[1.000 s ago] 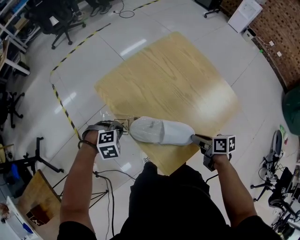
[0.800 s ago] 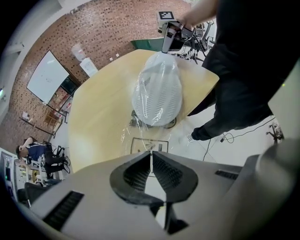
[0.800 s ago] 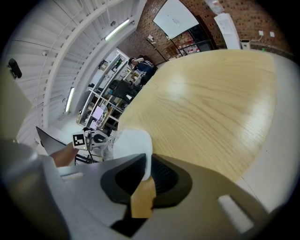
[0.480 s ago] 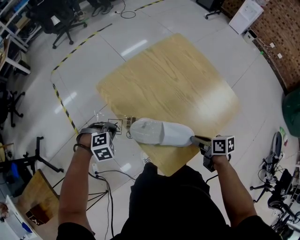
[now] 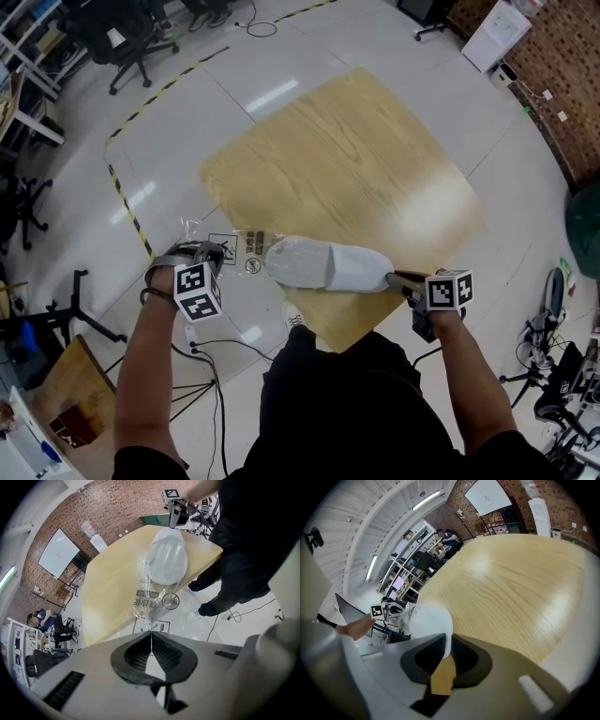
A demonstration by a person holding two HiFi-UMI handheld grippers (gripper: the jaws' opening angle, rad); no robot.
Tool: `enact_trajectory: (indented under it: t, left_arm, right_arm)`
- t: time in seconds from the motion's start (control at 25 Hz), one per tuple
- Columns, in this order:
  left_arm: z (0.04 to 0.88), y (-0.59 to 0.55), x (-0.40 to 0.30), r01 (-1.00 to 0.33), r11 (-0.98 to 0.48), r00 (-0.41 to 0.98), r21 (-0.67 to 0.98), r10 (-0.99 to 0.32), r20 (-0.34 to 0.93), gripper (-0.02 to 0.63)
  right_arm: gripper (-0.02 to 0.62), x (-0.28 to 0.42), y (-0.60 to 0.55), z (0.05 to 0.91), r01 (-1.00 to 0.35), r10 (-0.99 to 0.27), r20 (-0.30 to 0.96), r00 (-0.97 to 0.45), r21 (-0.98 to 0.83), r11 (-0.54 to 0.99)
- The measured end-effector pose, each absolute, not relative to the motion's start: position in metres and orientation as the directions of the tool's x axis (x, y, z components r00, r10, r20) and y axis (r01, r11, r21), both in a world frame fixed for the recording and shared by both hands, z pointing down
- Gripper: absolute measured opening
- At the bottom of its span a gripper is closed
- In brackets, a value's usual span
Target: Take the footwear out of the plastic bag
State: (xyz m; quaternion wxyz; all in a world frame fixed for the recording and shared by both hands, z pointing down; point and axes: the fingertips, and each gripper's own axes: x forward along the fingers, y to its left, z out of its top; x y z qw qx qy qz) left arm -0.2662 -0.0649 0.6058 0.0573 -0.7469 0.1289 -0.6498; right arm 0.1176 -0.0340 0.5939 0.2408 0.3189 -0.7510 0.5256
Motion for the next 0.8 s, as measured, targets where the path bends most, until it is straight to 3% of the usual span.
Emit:
enact_trajectory:
  t: [0.8]
  left_arm:
    - [0.586,-0.093,-0.317,-0.249,-0.894,0.040,-0.373,-0.395,0.918,0.008]
  right_arm:
    - [0.043,0.135,-0.054,0.590,-0.772,-0.269,0.724,-0.635,-0.579,0.263]
